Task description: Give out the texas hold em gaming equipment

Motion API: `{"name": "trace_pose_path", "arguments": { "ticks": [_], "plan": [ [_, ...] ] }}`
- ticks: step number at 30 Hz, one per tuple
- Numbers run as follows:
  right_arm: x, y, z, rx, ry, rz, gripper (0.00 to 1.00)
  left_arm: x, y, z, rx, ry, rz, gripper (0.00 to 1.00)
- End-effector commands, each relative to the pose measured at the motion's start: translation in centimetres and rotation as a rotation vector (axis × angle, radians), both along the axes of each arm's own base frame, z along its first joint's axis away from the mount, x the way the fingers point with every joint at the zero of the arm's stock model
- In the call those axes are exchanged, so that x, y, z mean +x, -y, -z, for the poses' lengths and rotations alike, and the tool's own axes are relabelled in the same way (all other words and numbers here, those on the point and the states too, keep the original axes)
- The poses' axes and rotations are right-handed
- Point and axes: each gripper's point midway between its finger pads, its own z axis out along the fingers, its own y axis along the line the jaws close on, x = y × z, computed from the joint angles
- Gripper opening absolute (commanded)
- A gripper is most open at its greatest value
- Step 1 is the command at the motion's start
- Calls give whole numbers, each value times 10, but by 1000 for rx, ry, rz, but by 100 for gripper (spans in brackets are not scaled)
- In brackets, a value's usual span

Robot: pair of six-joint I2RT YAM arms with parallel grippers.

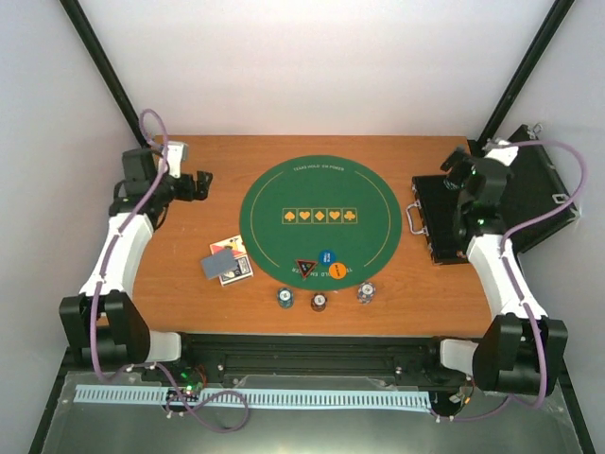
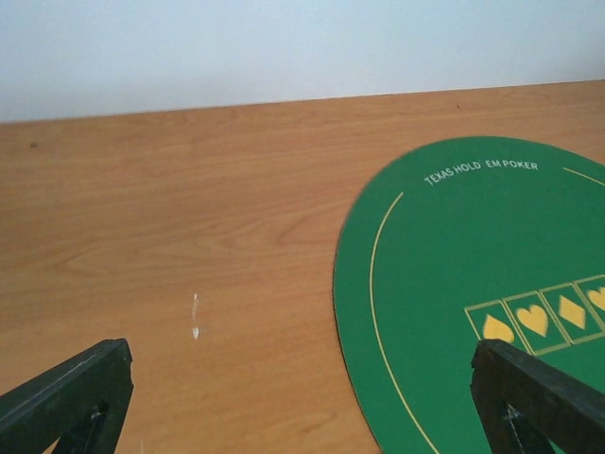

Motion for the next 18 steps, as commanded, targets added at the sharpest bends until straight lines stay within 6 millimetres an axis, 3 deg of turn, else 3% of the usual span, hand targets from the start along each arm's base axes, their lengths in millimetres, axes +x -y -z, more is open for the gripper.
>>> {"name": "trace_pose_path", "arguments": {
  "ticks": [1, 3, 7, 10, 13, 15, 18],
  "plan": [
    [-9, -3, 40, 243, -222, -33, 100, -53, -1, -4, -117, -227, 75, 100],
    [-6, -38, 34, 301, -210, -199, 100, -64, -10, -16, -82, -212, 51, 100],
    [-9, -146, 43, 143, -361, -431, 100, -85, -17, -23, -2, -215, 33, 100],
    [-35, -232, 63, 28, -459, -579, 100, -99, -14, -20, 13, -253, 51, 100],
    [-67, -298, 84, -47, -532, -678, 99, -111, -10, -11, 24, -304, 88, 100],
    [-88, -334, 102, -92, -604, -715, 97, -115, -11, -9, 43, -314, 91, 100],
    [-115, -370, 139, -133, -723, -746, 89, -120, -13, -9, 64, -305, 87, 100]
  ]
}}
